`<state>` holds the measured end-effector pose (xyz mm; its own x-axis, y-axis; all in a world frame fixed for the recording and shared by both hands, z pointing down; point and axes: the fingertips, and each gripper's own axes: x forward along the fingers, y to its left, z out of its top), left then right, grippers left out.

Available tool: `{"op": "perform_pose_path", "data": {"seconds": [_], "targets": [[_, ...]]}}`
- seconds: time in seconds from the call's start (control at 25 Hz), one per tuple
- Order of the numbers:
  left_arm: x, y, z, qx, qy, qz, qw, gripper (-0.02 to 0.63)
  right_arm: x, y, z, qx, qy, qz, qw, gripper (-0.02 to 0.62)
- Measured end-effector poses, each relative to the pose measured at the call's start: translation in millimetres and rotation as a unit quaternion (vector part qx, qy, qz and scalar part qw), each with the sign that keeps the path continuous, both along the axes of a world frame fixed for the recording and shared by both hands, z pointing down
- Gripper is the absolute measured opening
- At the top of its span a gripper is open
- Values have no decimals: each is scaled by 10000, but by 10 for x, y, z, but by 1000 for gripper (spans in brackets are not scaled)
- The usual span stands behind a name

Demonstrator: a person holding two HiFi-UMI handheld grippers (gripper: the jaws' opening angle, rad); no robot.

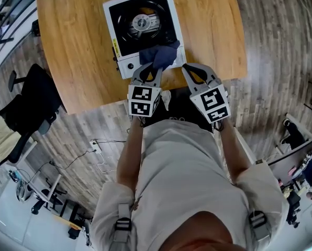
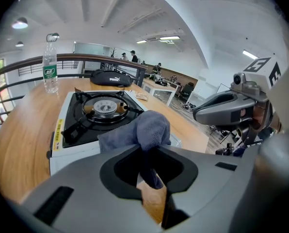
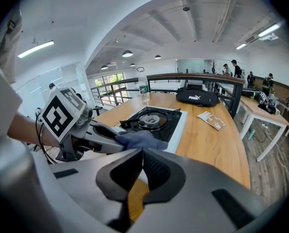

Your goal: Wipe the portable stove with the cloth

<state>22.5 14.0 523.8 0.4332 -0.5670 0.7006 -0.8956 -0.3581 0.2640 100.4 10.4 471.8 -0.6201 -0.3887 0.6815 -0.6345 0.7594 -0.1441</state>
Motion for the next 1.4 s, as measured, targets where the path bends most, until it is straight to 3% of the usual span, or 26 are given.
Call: {"op": "perform_pose_path", "data": {"seconds": [0.64,1.4], "targets": [[-633,147,11,-69,1,-5,10000,78,-561,87,28,-27,43,-53,10000,20],[-1225,259,-12,-110,-79,-34,9999,78,-900,50,16,-58,165,165,9997,20]]}}
